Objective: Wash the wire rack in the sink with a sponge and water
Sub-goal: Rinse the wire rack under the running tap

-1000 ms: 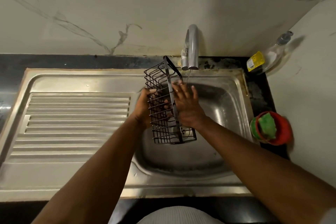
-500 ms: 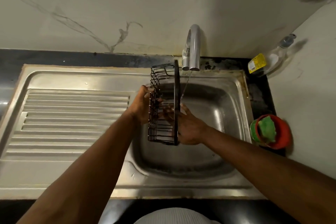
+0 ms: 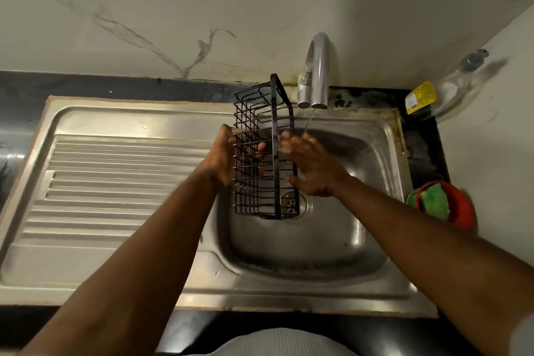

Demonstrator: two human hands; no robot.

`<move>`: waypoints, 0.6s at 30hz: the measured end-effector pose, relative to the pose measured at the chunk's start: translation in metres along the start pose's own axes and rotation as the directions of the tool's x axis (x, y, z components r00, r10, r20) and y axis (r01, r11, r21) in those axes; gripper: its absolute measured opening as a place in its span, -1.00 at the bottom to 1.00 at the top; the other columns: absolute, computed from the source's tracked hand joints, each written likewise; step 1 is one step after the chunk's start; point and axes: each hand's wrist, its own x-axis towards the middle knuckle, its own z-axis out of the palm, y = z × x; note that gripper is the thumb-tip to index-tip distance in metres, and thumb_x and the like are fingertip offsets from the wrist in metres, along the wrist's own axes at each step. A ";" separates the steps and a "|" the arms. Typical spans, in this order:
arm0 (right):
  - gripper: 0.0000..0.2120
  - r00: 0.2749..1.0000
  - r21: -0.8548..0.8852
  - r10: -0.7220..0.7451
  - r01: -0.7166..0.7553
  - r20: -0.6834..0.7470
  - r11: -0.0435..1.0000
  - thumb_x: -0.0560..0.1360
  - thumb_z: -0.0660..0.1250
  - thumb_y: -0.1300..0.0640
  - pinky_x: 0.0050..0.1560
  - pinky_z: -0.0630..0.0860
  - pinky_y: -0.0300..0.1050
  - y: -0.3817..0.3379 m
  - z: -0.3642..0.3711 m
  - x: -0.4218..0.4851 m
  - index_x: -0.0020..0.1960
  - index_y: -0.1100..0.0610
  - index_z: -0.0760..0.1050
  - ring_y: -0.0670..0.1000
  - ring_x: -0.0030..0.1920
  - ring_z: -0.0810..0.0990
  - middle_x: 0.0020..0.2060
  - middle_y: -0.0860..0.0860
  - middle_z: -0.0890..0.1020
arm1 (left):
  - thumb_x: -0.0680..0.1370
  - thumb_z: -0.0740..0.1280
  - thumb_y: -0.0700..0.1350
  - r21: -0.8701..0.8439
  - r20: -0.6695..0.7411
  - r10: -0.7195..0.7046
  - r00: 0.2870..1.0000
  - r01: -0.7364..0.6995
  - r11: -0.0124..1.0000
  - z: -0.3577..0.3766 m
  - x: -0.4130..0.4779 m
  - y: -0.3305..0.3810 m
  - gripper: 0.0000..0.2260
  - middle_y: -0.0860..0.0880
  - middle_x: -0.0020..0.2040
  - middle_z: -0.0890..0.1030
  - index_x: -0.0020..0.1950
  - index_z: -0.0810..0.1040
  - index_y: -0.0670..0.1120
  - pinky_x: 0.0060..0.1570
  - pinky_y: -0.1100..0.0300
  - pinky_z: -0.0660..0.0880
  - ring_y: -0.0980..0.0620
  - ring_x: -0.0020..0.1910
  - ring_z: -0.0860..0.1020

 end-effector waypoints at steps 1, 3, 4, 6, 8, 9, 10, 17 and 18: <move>-0.29 0.997 -0.021 0.057 -0.058 -0.052 0.998 0.65 0.03 -0.35 0.63 -0.18 0.25 0.006 0.001 0.003 0.68 -0.09 -0.07 0.05 0.64 -0.30 0.66 -0.05 -0.24 | 0.66 -0.03 0.17 -0.037 0.016 0.003 1.000 -0.002 0.999 -0.003 0.000 -0.002 -0.50 -0.10 -0.08 0.67 0.18 0.61 -0.07 -0.18 0.05 0.63 -0.06 -0.13 0.61; -0.38 0.984 -0.064 0.165 -0.170 -0.069 0.983 0.67 -0.07 -0.33 0.62 -0.16 0.29 0.012 0.003 0.009 0.67 -0.13 0.01 0.07 0.65 -0.33 0.67 -0.04 -0.24 | 0.65 0.00 0.17 -0.091 0.031 0.000 1.000 0.003 0.996 -0.006 0.001 -0.008 -0.51 -0.11 -0.05 0.64 0.19 0.61 -0.09 -0.21 0.04 0.65 -0.06 -0.11 0.58; -0.42 0.980 -0.052 0.189 -0.193 -0.067 0.980 0.69 -0.10 -0.28 0.61 -0.16 0.29 0.009 0.005 0.011 0.67 -0.13 0.02 0.06 0.64 -0.34 0.67 -0.02 -0.25 | 0.65 0.00 0.16 -0.103 0.037 -0.001 0.999 0.004 0.995 -0.007 0.002 -0.011 -0.51 -0.11 -0.06 0.64 0.18 0.62 -0.09 -0.22 0.04 0.65 -0.07 -0.11 0.59; -0.44 0.980 0.048 0.177 -0.174 -0.091 0.984 0.71 -0.10 -0.18 0.62 -0.13 0.28 -0.009 0.011 0.008 0.67 -0.10 -0.06 0.04 0.64 -0.33 0.66 -0.05 -0.26 | 0.66 0.01 0.14 -0.114 0.023 0.007 1.000 -0.004 0.994 -0.007 0.005 -0.016 -0.53 -0.09 -0.10 0.66 0.11 0.64 -0.06 -0.22 0.04 0.64 -0.06 -0.12 0.61; -0.42 0.996 0.113 0.062 -0.054 -0.065 0.992 0.68 -0.10 -0.12 0.63 -0.21 0.24 -0.027 0.023 -0.008 0.67 -0.13 -0.15 0.03 0.64 -0.32 0.64 -0.13 -0.30 | 0.65 0.04 0.14 -0.128 0.017 0.029 0.999 -0.027 0.991 -0.008 0.008 -0.019 -0.55 -0.09 -0.06 0.65 0.13 0.65 -0.05 -0.07 -0.02 0.61 -0.06 -0.08 0.61; -0.42 0.999 0.113 0.001 0.003 -0.037 0.994 0.66 -0.11 -0.11 0.62 -0.24 0.21 -0.032 0.032 -0.018 0.67 -0.13 -0.09 0.03 0.64 -0.32 0.65 -0.14 -0.27 | 0.63 0.06 0.14 -0.141 0.033 0.035 0.999 -0.030 0.990 -0.010 0.009 -0.020 -0.56 -0.09 -0.03 0.62 0.17 0.64 -0.05 -0.01 -0.06 0.57 -0.07 -0.05 0.58; -0.42 0.999 0.137 -0.036 0.036 -0.005 0.990 0.66 -0.11 -0.10 0.62 -0.24 0.21 -0.037 0.042 -0.028 0.67 -0.12 0.02 0.01 0.65 -0.31 0.67 -0.13 -0.19 | 0.61 0.08 0.13 -0.152 0.051 0.036 0.998 -0.027 0.988 -0.014 0.010 -0.021 -0.57 -0.09 -0.01 0.58 0.20 0.63 -0.05 -0.01 -0.05 0.54 -0.06 -0.05 0.54; -0.39 0.893 0.731 0.368 -0.067 -0.259 0.679 0.69 -0.08 -0.19 0.45 0.23 0.33 -0.071 0.043 -0.054 0.05 0.04 0.72 -0.15 0.40 0.49 0.16 -0.06 0.72 | 0.56 0.16 0.21 -0.251 -0.003 0.024 1.000 -0.024 0.968 -0.013 0.017 -0.015 -0.59 -0.10 -0.02 0.59 0.17 0.54 -0.06 0.11 -0.13 0.56 -0.06 -0.07 0.53; -0.39 0.846 0.767 0.422 -0.026 -0.324 0.641 0.69 -0.05 -0.26 0.29 0.40 0.32 -0.074 0.031 -0.053 -0.03 0.04 0.69 -0.10 0.20 0.63 0.00 -0.04 0.75 | 0.56 0.17 0.24 -0.273 -0.026 0.033 0.999 -0.039 0.961 -0.011 0.019 -0.013 -0.56 -0.11 -0.02 0.60 0.18 0.54 -0.07 0.09 -0.14 0.59 -0.08 -0.06 0.55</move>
